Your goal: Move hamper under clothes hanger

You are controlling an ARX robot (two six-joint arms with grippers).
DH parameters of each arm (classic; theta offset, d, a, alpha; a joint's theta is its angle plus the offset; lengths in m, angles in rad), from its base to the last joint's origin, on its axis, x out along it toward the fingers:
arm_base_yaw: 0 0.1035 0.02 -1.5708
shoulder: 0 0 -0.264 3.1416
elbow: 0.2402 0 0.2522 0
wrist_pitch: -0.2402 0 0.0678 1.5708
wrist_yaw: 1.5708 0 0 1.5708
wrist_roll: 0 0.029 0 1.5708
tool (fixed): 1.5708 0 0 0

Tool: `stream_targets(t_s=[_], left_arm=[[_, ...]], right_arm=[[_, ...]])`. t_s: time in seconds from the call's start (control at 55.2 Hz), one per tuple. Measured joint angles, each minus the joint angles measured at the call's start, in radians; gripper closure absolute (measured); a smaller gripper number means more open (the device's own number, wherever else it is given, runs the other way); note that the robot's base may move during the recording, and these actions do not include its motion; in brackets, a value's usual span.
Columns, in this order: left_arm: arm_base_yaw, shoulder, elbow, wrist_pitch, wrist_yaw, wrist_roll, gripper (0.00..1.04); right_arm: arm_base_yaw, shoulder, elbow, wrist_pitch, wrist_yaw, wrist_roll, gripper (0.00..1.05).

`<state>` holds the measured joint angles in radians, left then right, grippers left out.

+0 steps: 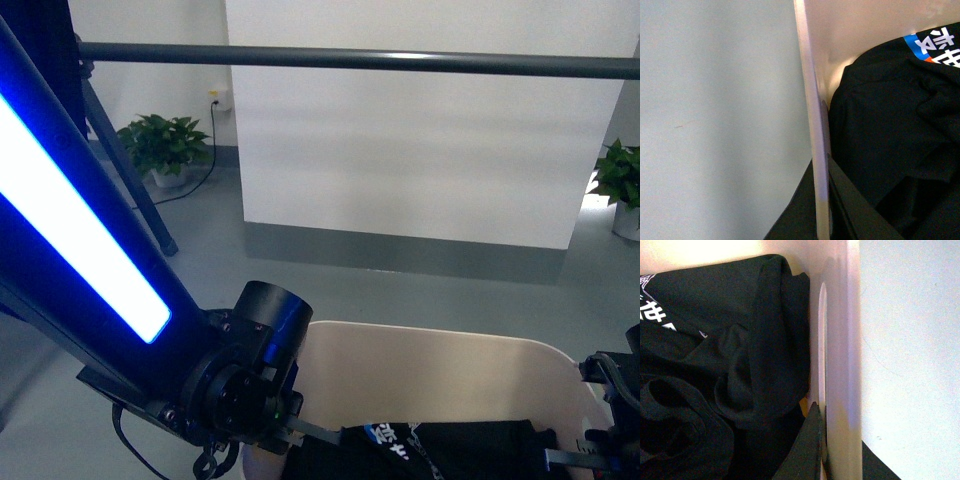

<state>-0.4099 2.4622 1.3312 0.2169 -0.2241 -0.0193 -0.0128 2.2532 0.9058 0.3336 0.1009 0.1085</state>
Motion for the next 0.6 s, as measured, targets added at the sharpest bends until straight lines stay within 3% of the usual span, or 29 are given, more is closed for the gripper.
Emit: stream_targets(t_s=[0.598], left_arm=[[-0.008,0.052,0.044,-0.003,-0.006,-0.002,1.01]], right_arm=[[-0.014,0.088,0.048,0.004,0.009,-0.006,1.02]])
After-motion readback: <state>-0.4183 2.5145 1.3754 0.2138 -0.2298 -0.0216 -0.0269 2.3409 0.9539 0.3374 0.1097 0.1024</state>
